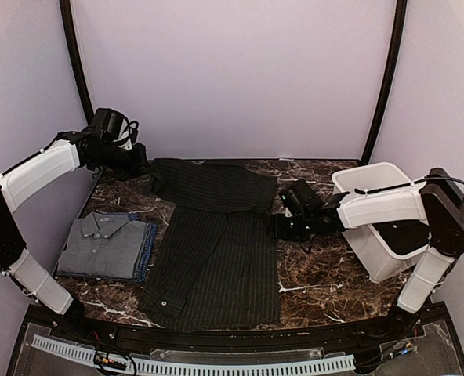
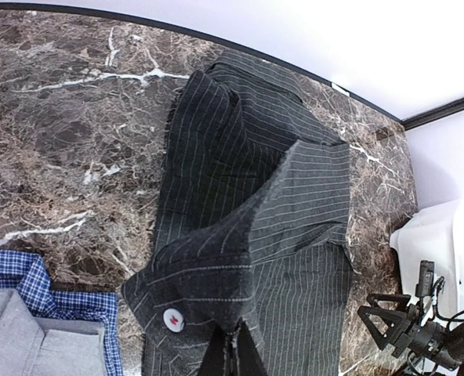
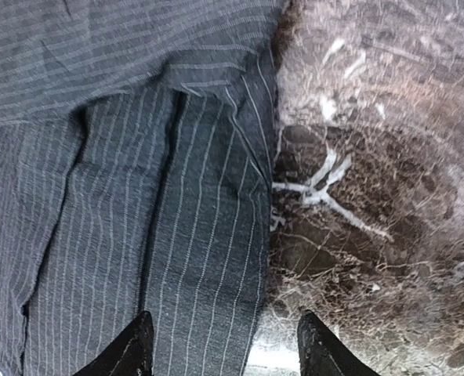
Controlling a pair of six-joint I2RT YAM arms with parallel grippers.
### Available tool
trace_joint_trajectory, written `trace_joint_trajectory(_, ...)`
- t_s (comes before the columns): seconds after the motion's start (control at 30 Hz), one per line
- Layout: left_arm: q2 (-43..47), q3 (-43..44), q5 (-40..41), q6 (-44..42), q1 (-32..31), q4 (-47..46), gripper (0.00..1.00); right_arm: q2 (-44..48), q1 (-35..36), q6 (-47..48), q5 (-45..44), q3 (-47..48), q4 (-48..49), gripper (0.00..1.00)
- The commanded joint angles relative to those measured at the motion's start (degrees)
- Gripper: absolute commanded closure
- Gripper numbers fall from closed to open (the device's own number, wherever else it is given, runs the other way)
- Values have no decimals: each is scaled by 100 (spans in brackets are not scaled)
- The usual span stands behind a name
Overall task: Fold and stack the long sleeve shirts
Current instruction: Pick up the corner of the 1/3-folded shirt.
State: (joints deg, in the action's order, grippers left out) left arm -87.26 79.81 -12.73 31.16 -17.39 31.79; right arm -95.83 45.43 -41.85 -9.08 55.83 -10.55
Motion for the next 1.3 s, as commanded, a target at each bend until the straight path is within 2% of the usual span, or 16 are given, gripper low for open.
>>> trace_joint_trajectory(0.0, 298, -127, -112, 9, 216, -143, 100, -193, -15, -119, 281, -96, 84, 41)
trace_joint_trajectory(0.27, 200, 85, -133, -28, 324, -203, 100, -683, 29, -181, 315, 14, 228, 44)
trace_joint_trajectory(0.4, 123, 171, -247, -44, 373, -324, 100, -953, 16, -177, 258, 211, 280, 50)
trace_joint_trajectory(0.47, 67, 183, -378, -52, 372, -406, 100, -1060, 10, -166, 279, 319, 280, 60)
trace_joint_trajectory(0.57, -33, 245, -601, -93, 376, -465, 100, -1153, -50, -157, 165, 442, 120, 82)
trace_joint_trajectory(0.67, -95, 277, -764, -137, 376, -555, 100, -1109, -241, -88, 36, 429, -25, 98)
trace_joint_trajectory(0.7, -130, 302, -844, -161, 376, -566, 100, -1074, -338, -46, 20, 409, -64, 100)
trace_joint_trajectory(0.93, -411, 455, -1061, -112, 372, -755, 100, -951, -1145, 450, 119, 498, -287, 100)
trace_joint_trajectory(1.03, -594, 610, -1049, -34, 376, -813, 100, -948, -1244, 661, 303, 665, -421, 100)
trace_joint_trajectory(1.17, -762, 778, -1043, 40, 376, -901, 100, -735, -1174, 755, 569, 549, -555, 72)
trace_joint_trajectory(1.27, -836, 859, -1088, 88, 376, -931, 100, -329, -978, 733, 434, 315, -763, 59)
